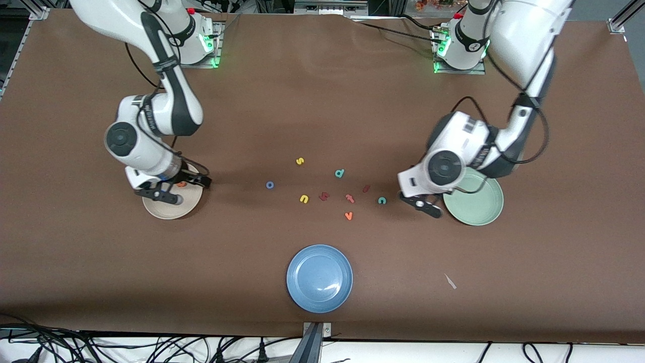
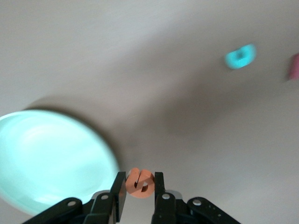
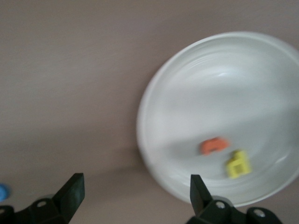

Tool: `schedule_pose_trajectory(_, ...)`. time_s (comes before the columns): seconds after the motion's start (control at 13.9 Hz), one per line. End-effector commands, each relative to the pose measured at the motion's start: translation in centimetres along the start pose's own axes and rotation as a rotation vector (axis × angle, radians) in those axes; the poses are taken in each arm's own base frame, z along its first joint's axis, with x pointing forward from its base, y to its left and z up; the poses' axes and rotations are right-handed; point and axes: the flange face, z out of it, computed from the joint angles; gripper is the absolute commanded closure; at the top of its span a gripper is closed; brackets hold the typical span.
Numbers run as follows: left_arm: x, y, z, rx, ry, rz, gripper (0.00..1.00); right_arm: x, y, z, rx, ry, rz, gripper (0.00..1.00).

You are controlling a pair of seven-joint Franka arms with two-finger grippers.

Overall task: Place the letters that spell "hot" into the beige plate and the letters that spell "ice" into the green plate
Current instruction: 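Carry the orange letter to the green plate while the right gripper reaches blue letter, then grasp the blue ring letter with the right gripper while the left gripper reaches pink letter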

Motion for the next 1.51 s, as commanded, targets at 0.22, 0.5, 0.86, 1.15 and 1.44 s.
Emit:
schedule_pose_trajectory(0.22, -1.6, -9.4, 7.2, -0.039, -0.057, 0.020, 0.36, -2.9, -11.0, 2.2, 0.013, 0.006, 0.027, 0.00)
schedule_pose_trajectory(0.5, -0.9, -6.8, 5.1, -0.038, -0.034, 0.045, 0.00, -4.8, -13.2, 4.4, -0.010, -0.007, 0.008, 0.00)
schedule_pose_trajectory(0.86, 0.9, 3.9, 0.3, -0.075, 0.033, 0.075, 0.00, -4.9, -16.1, 5.8, -0.013, -0.003, -0.064, 0.00)
schedule_pose_trajectory(1.15, 1.9, 11.5, -0.8, -0.096, 0.039, -0.055, 0.00, -5.6, -17.6, 7.4, -0.020, -0.005, -0.095, 0.00)
schedule_pose_trajectory(1.44, 2.2, 15.3, 0.2, -0.095, 0.015, -0.193, 0.00, -5.6, -17.4, 8.4, -0.030, -0.011, -0.111, 0.01)
